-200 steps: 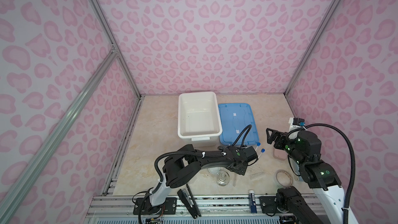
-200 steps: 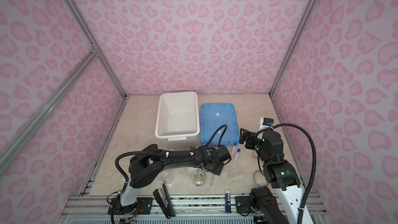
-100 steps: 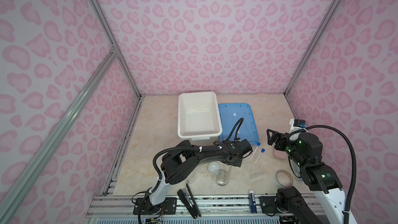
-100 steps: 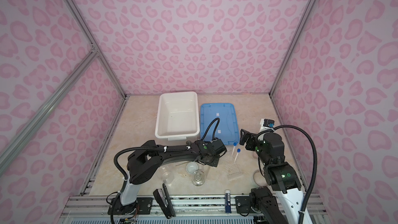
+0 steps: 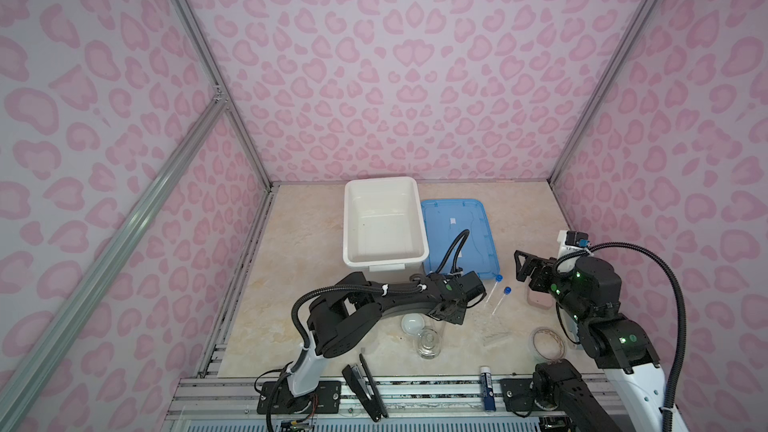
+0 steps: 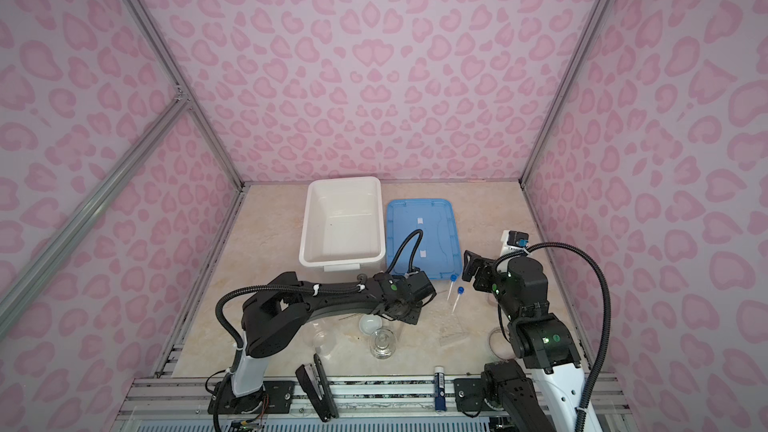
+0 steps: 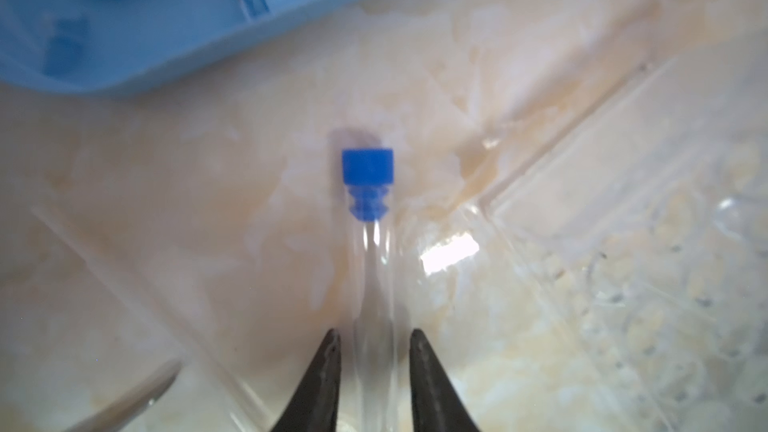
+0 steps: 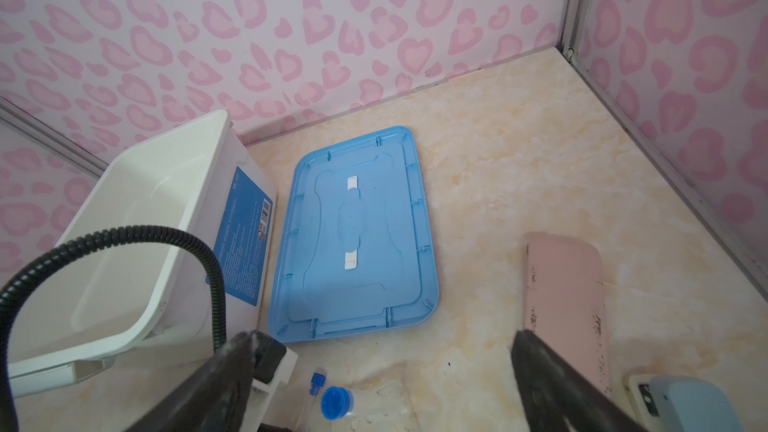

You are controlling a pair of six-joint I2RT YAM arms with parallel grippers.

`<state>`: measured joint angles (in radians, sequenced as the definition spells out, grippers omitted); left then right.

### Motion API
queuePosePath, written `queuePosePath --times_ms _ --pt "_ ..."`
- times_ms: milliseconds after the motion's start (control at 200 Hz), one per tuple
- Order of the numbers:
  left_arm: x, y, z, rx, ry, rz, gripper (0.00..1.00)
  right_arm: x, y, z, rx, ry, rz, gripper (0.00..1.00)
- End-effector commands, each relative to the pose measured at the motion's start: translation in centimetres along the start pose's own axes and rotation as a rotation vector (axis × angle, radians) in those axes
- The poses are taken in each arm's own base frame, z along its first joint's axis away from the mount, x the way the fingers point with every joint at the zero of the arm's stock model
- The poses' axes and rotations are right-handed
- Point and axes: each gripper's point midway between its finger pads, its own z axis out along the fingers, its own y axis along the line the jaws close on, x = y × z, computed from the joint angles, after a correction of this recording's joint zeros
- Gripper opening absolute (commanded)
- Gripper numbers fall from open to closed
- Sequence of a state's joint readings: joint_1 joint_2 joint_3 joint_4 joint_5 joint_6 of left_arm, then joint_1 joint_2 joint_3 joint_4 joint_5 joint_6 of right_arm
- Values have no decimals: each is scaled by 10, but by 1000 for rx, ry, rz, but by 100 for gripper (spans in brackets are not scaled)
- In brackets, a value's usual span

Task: Organize the chemistry lab equipment
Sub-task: 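Close the left gripper on a blue-capped tube lying on the table, then lift the capped tube upright with the left gripper while the right reaches toward it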

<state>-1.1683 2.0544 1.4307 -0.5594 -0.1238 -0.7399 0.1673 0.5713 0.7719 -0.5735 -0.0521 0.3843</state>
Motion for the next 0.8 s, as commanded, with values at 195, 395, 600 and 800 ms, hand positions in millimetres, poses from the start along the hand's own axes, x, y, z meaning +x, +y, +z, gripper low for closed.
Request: queuePosePath --times_ms 195,395,600,800 --pt "28 -10 -5 2 85 30 27 2 0 3 -4 -4 13 97" --pt "21 -7 -2 -5 76 4 14 2 0 2 -9 -5 15 97" --pt "0 -9 -19 39 -11 -23 13 2 2 0 -26 -20 11 97" --pt "-27 -15 -43 70 -126 6 12 0 14 1 -76 7 0 97"
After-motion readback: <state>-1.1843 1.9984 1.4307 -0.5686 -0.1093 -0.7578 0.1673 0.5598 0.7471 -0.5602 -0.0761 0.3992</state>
